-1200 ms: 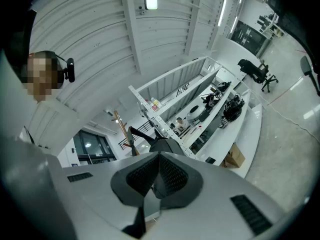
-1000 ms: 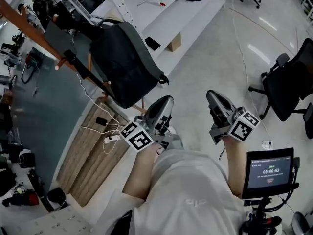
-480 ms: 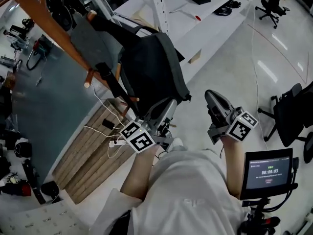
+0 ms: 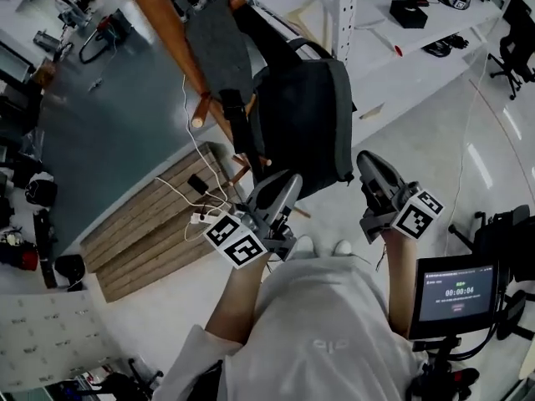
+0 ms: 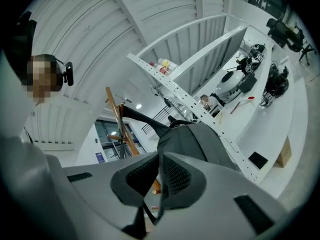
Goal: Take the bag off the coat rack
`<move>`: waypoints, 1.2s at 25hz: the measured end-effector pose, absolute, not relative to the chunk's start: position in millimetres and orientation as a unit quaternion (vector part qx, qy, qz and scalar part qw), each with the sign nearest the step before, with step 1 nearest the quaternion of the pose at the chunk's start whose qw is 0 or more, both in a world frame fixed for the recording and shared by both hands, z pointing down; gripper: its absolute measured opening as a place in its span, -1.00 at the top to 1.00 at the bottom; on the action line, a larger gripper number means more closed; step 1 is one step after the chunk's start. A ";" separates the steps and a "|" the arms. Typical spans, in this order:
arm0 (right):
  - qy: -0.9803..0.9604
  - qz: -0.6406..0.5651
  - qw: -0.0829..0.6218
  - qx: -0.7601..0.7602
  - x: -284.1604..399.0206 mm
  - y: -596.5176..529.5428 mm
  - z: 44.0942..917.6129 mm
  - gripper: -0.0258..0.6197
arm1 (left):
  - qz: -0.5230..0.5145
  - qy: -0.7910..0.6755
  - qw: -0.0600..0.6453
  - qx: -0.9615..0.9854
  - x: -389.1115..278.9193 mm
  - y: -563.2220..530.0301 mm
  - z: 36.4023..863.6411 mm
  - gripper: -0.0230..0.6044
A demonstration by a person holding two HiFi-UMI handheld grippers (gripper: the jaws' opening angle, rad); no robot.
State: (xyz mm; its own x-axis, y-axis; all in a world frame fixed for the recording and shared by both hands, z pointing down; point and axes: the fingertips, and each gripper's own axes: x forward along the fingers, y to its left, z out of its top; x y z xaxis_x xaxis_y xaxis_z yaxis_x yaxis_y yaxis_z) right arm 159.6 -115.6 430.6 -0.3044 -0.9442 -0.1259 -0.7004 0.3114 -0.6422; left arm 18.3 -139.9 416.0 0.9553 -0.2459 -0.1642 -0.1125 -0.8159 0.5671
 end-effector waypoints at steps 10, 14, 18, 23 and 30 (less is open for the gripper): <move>0.861 -0.125 0.151 -0.469 111.7 -233.4 358.7 0.81 | -0.168 -0.265 0.204 0.927 -100.4 -210.1 382.6 0.42; 0.885 -0.068 0.125 -0.443 100.2 -278.3 305.5 0.66 | -0.159 -0.262 0.172 0.936 -99.2 -228.7 361.4 0.23; 0.908 -0.002 0.078 -0.411 80.0 -311.3 265.7 0.39 | -0.149 -0.249 0.150 0.945 -86.1 -247.1 347.6 0.13; 0.927 0.046 0.011 -0.373 43.2 -333.7 253.9 0.24 | -0.134 -0.227 0.141 0.954 -77.4 -250.2 338.8 0.12; 0.932 0.055 -0.021 -0.358 24.8 -362.2 272.4 0.25 | -0.114 -0.209 0.148 0.960 -56.0 -256.8 352.1 0.12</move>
State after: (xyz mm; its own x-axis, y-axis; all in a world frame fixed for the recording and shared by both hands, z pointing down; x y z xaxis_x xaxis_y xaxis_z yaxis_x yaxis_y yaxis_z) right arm 24.8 -362.2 272.4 -0.7423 -0.6700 0.0002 -0.6653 0.7371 0.1186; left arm -56.0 -256.8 352.1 0.8868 -0.4344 -0.1576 -0.3668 -0.8692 0.3318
